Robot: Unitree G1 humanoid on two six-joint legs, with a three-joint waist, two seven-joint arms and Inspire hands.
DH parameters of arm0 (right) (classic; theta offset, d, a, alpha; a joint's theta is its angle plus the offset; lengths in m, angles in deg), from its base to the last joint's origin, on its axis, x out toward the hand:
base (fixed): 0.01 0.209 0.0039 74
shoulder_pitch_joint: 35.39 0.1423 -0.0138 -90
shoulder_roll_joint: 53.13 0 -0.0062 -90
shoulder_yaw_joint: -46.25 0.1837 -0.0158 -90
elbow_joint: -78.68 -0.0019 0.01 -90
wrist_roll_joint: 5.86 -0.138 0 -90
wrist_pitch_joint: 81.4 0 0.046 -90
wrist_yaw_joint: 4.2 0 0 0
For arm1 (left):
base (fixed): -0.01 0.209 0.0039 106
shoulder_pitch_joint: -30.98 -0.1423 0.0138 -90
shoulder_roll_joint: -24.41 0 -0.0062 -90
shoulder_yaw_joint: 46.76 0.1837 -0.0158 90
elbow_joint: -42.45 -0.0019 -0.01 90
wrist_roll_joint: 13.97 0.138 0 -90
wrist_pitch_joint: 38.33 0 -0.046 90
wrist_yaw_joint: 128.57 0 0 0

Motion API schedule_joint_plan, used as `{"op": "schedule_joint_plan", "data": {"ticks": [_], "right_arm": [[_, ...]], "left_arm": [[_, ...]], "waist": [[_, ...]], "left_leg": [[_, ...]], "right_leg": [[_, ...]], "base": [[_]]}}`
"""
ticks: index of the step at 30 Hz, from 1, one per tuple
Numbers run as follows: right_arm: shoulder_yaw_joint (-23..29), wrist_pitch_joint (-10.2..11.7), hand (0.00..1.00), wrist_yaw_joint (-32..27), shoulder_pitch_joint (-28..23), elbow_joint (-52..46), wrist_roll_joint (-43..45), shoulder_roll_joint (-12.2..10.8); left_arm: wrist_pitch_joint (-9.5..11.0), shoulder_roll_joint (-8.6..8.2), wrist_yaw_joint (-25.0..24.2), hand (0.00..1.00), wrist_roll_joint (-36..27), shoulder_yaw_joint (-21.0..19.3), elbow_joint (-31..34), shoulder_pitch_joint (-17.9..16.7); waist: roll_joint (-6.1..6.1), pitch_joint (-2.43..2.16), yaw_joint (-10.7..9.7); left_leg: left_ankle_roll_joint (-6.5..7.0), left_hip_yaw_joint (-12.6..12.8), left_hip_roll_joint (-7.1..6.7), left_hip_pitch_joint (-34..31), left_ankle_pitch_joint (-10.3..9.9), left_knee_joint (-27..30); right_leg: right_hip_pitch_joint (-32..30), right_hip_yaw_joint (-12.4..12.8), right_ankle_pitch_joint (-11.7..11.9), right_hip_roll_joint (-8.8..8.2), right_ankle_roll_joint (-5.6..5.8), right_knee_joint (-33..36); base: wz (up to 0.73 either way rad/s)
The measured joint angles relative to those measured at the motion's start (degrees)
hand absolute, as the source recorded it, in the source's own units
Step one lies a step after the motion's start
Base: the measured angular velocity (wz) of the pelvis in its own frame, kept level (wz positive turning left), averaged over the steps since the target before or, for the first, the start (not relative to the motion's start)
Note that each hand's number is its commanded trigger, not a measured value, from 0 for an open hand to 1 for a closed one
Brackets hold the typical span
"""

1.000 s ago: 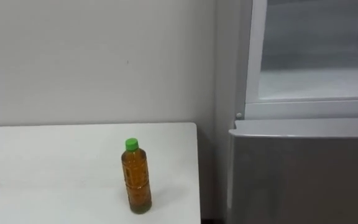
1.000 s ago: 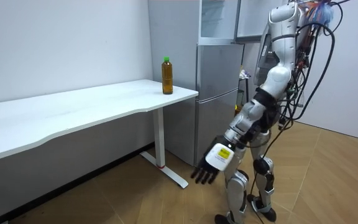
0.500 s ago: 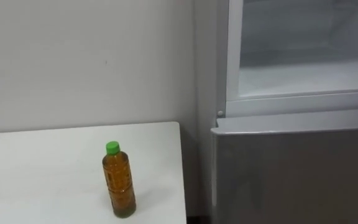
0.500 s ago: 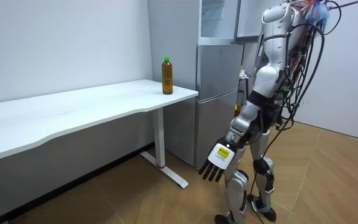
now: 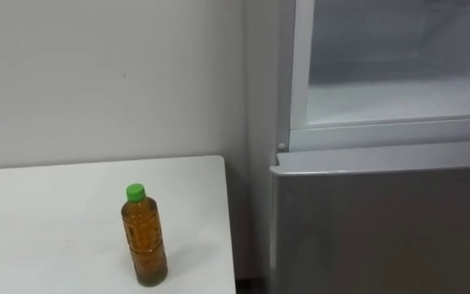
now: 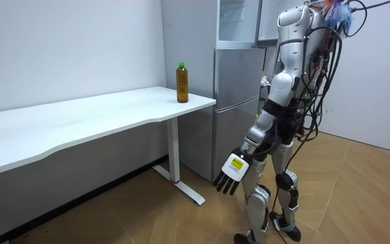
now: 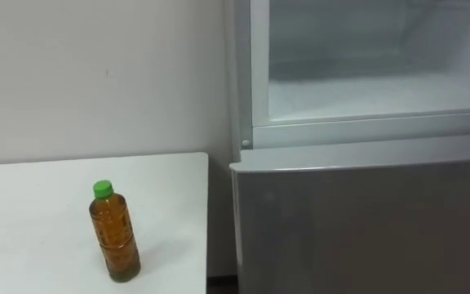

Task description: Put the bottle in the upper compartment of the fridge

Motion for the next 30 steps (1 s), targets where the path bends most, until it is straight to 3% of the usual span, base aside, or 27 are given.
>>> {"op": "schedule_joint_plan", "data": {"ticks": [11,18,30], "right_arm": [[-0.57,-0.03,0.00,-0.53,-0.08,-0.39,-0.29,0.00],[-2.57,0.04,0.00,-0.50,0.82,-3.43,0.39,-0.05],[-8.50,0.68,0.00,-0.45,2.03,-19.88,0.59,0.18]], "left_arm": [[0.06,-0.23,-0.48,0.00,-1.66,-0.04,-0.84,-0.14],[1.55,-0.53,-0.75,0.00,-1.65,-0.07,-0.80,-0.62],[1.79,-0.60,0.23,0.00,-3.57,0.07,-0.73,0.34]], "waist": [[0.55,0.04,0.97],[0.30,-0.17,1.88],[-0.48,-0.21,3.66]], "left_leg": [[0.03,0.08,0.03,-0.10,-0.17,0.18],[0.03,-0.04,0.01,-0.18,-0.17,0.15],[0.07,-0.06,0.03,-0.14,-0.19,0.73]], "right_leg": [[0.01,0.03,0.01,-0.02,0.01,0.14],[0.05,-0.14,0.01,-0.02,0.02,0.31],[0.01,-0.28,0.06,-0.06,0.08,0.36]], "base": [[0.00],[0.00],[0.00]]}}
